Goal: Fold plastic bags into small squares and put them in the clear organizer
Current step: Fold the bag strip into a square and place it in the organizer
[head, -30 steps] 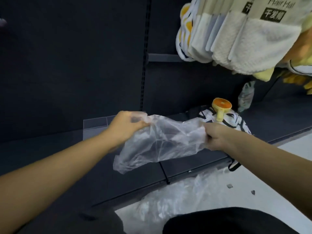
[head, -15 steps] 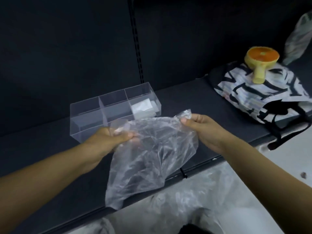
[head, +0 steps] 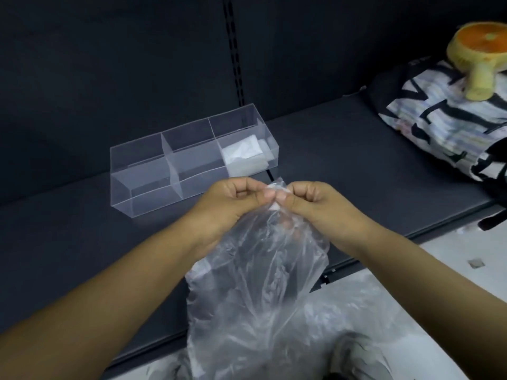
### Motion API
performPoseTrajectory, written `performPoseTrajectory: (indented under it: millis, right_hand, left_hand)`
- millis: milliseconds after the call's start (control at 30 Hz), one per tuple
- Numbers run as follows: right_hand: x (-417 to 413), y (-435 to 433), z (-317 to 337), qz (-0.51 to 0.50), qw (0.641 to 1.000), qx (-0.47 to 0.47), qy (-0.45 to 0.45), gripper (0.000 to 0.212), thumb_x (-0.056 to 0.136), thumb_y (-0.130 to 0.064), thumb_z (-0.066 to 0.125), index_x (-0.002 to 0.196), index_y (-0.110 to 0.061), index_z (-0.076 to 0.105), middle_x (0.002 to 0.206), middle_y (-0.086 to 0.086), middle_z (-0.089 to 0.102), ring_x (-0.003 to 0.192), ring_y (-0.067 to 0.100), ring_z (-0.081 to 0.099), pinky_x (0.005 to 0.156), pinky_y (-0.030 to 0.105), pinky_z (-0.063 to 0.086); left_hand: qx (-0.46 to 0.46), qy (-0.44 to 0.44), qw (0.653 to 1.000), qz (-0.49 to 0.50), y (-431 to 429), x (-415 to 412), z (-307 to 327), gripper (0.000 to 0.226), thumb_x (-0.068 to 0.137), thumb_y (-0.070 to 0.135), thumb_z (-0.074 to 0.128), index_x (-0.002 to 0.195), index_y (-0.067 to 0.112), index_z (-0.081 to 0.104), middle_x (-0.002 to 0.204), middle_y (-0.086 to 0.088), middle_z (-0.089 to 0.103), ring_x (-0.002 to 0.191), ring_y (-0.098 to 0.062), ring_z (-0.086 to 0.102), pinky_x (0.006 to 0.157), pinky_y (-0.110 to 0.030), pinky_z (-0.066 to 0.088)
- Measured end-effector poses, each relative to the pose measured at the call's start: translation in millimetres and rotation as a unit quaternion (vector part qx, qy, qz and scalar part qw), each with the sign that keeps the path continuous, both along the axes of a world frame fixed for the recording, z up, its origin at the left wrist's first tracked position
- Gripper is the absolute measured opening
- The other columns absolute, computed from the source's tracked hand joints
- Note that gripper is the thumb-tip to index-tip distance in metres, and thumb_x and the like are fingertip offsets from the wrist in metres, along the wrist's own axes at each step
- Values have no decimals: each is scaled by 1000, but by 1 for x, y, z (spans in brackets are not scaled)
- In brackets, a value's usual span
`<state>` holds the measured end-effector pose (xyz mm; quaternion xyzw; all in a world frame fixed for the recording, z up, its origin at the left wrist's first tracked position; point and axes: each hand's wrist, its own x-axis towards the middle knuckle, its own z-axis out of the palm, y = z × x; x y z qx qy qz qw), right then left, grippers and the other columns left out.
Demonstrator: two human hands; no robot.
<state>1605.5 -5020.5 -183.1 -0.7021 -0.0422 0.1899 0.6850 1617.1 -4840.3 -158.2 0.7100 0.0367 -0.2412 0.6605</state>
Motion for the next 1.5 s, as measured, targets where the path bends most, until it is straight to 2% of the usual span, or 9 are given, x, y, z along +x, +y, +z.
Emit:
performPoseTrajectory:
  millis: [167, 367, 500, 633, 867, 1100, 1267, 1400, 1500]
  right_hand:
    - [0, -30, -12, -33, 997, -61, 38, 40, 72, -50, 68, 83, -12, 67, 75, -3, 68, 69, 9, 63, 64, 20, 50]
    - [6, -82, -40, -221, 967, -125, 35, 21, 90, -28, 64, 80, -9, 62, 63, 3, 52, 57, 15, 47, 68, 32, 44]
    - [5, -71, -43, -113, 986, -119, 27, 55, 71, -62, 60, 113, -27, 64, 97, -12, 68, 87, 4, 66, 73, 18, 50]
    - [23, -46, -56, -57, 982, -178, 33, 62, 81, -37, 73, 135, -30, 45, 111, -5, 62, 102, 10, 61, 86, 26, 47]
    - [51, -36, -63, -77, 972, -219, -14, 4, 85, -16, 72, 88, -14, 70, 79, -1, 64, 69, 1, 57, 59, 6, 42]
    - [58, -58, -54, -183, 979, -30, 86, 14, 95, -10, 57, 82, -11, 63, 71, 2, 72, 72, 11, 71, 65, 20, 56]
    - [78, -63, -51, -257, 956, -138, 31, 20, 92, -1, 56, 77, -12, 63, 48, -6, 63, 41, 0, 51, 45, 12, 45]
    - [82, -59, -46, -302, 937, -174, -26, 22, 93, -15, 60, 114, -9, 56, 89, 2, 64, 87, 13, 61, 82, 28, 50]
    - [43, -48, -31, -220, 959, -173, -50, 25, 93, -33, 59, 115, -20, 57, 108, 1, 61, 101, 12, 58, 85, 27, 48]
  left_hand:
    - [-27, 37, 988, 145, 33, 11, -26, 10, 85, 20, 66, 92, 13, 69, 76, 0, 72, 65, -9, 66, 64, -23, 57]
    - [13, 67, 960, 270, 85, 13, -61, 9, 91, 24, 62, 85, 18, 65, 68, 7, 72, 57, -3, 66, 63, -25, 49]
    - [7, 88, 955, 285, 95, 8, -78, 8, 92, 22, 62, 90, 16, 66, 76, 2, 73, 64, -9, 68, 63, -25, 51]
    - [0, 94, 949, 301, 98, 6, -83, 7, 92, 17, 61, 89, 13, 64, 75, -1, 72, 61, -10, 67, 64, -26, 51]
    - [-4, 103, 947, 304, 104, 5, -87, 6, 93, 15, 60, 88, 13, 63, 84, -6, 69, 72, -16, 64, 66, -28, 51]
    - [5, 109, 938, 329, 118, 9, -88, 8, 92, 13, 61, 85, 15, 64, 82, -3, 67, 73, -14, 61, 67, -28, 50]
    - [20, 92, 939, 332, 122, 19, -82, 7, 93, 16, 62, 86, 15, 64, 84, -3, 67, 72, -13, 62, 70, -26, 51]
    - [-8, 102, 942, 319, 121, 22, -73, 15, 95, 26, 58, 102, 14, 63, 103, -5, 66, 89, -14, 65, 78, -28, 52]
    - [-38, 143, 952, 269, 124, 9, -70, 41, 93, 41, 55, 124, 14, 57, 120, -3, 63, 108, -17, 62, 87, -32, 51]
